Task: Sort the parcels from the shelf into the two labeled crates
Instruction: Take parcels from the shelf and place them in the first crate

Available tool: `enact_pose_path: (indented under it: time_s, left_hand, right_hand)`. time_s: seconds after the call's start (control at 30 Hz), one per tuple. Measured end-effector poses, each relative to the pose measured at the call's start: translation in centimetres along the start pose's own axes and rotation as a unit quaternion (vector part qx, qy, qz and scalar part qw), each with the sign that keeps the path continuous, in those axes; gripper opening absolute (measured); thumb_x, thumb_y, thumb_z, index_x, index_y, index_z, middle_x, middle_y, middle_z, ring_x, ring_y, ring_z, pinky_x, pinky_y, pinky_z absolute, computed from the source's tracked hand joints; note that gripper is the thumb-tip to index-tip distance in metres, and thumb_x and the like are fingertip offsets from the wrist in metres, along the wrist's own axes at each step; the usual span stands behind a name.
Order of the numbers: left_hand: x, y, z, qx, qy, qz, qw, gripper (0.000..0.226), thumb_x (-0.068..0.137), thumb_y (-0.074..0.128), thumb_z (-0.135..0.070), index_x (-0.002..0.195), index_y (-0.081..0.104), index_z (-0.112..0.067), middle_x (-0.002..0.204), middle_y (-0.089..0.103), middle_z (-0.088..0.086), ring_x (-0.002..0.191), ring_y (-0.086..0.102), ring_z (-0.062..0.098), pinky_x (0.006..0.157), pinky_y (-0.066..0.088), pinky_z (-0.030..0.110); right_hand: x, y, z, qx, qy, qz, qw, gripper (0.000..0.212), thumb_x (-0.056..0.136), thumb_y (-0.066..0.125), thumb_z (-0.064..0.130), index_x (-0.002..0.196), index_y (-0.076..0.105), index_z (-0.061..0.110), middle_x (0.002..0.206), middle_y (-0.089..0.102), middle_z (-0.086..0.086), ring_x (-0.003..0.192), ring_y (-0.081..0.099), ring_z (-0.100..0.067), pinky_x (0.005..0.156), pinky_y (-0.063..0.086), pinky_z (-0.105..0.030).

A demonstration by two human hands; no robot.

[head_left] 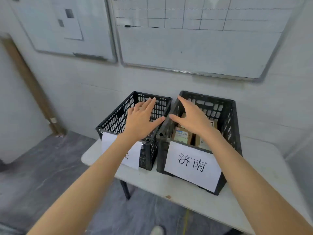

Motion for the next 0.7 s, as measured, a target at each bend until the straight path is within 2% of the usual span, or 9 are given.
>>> enact_pose_path:
  time_s: [0.3, 0.53, 0.63, 0.7]
  left_hand:
    - [-15.6, -12.7, 10.1, 0.073, -0.160, -0.060, 0.983, 0.080, 0.090, 0.039, -0.069, 0.155, 0.014, -0.030, 0.161, 0.018, -0.007, 0.146, 0.016, 0.020, 0.113, 0.013, 0.040]
    - [-31.1, -22.8, 18.3, 0.094, -0.311, -0.125, 0.938, 0.072, 0.095, 0.033, -0.063, 0.155, 0.009, -0.032, 0.163, 0.013, -0.006, 0.150, 0.007, 0.017, 0.117, 0.009, 0.043]
    - [-38.1, -26.4, 21.2, 0.102, -0.370, -0.152, 0.911, 0.071, 0.095, 0.033, -0.062, 0.155, 0.011, -0.031, 0.162, 0.016, -0.005, 0.149, 0.009, 0.017, 0.116, 0.010, 0.042]
    - [-42.7, -28.6, 23.1, 0.113, -0.412, -0.161, 0.890, 0.072, 0.095, 0.033, -0.062, 0.155, 0.013, -0.028, 0.161, 0.019, -0.003, 0.149, 0.012, 0.019, 0.116, 0.013, 0.044]
  right_hand:
    - [-4.2, 5.0, 19.4, 0.082, -0.171, 0.056, 0.980, 0.081, 0.089, 0.062, 0.053, 0.154, 0.026, 0.020, 0.158, 0.034, -0.002, 0.145, 0.029, -0.021, 0.115, 0.030, -0.041]
    - [-10.6, 9.4, 37.9, 0.159, -0.329, 0.094, 0.926, 0.073, 0.089, 0.065, 0.047, 0.151, 0.035, 0.023, 0.153, 0.042, 0.000, 0.140, 0.038, -0.020, 0.111, 0.034, -0.036]
    - [-14.1, 11.4, 45.0, 0.189, -0.384, 0.119, 0.896, 0.072, 0.088, 0.067, 0.045, 0.149, 0.039, 0.020, 0.151, 0.044, -0.003, 0.139, 0.040, -0.021, 0.112, 0.033, -0.034]
    - [-16.5, 12.9, 49.4, 0.202, -0.417, 0.141, 0.875, 0.072, 0.088, 0.065, 0.047, 0.149, 0.038, 0.020, 0.151, 0.044, -0.003, 0.139, 0.041, -0.021, 0.114, 0.034, -0.037]
Point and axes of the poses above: each hand's wrist, its own x-axis towards the middle knuckle, its own y-axis out of the palm, z = x × y, the point moved 3 cm from there along x, towards the middle knuckle
